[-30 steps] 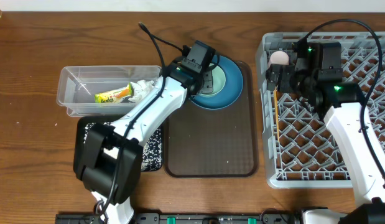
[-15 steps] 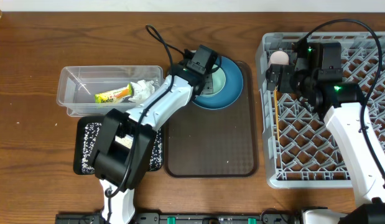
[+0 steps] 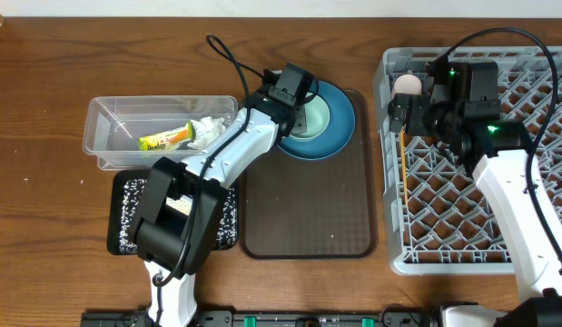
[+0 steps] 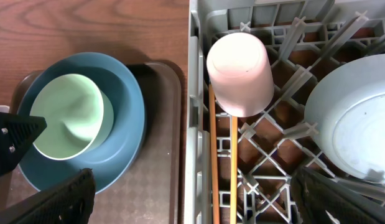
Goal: Sort waste into correct bins and load items into the dishwasher rack
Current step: 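Reach the left gripper down to the green bowl on the plate, then close the left gripper on the pale-green bowl's rim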
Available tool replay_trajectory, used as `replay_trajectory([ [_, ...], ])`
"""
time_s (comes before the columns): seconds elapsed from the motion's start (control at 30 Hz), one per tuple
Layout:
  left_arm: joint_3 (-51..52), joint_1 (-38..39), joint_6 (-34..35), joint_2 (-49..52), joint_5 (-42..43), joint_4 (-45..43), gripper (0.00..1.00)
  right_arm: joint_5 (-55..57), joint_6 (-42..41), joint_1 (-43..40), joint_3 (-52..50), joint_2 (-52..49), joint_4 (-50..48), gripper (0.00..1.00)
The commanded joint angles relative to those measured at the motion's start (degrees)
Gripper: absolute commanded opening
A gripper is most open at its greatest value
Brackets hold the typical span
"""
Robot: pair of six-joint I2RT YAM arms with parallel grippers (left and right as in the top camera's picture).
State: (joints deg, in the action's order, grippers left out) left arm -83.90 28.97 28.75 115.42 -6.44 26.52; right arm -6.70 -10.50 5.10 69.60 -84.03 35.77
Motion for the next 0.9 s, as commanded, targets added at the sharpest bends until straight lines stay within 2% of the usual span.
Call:
replay_trajectory([
  [0.0,0.3,-0.2,0.9,0.3,-1.4,0.0,0.45,-0.4,-0.2,-0.1,0.4,0.1,0.0,0.99],
  [0.5,3.1,-0.2,1.0,0.3,-1.4,-1.4,0.45,-0.4,-0.2,-0.1,0.4,0.1,0.0,0.99],
  [0.7,3.1,-0.2,3.0,0.3,-1.3,-1.8,0.36,-0.4,-0.2,-0.1,0.4,0.1,0.0,0.99],
  [0.87,3.1,-0.1,3.3,0.3,0.0,-1.7,0.35,-0.4,-0.2,-0.1,0.4,0.1,0.0,0.99],
])
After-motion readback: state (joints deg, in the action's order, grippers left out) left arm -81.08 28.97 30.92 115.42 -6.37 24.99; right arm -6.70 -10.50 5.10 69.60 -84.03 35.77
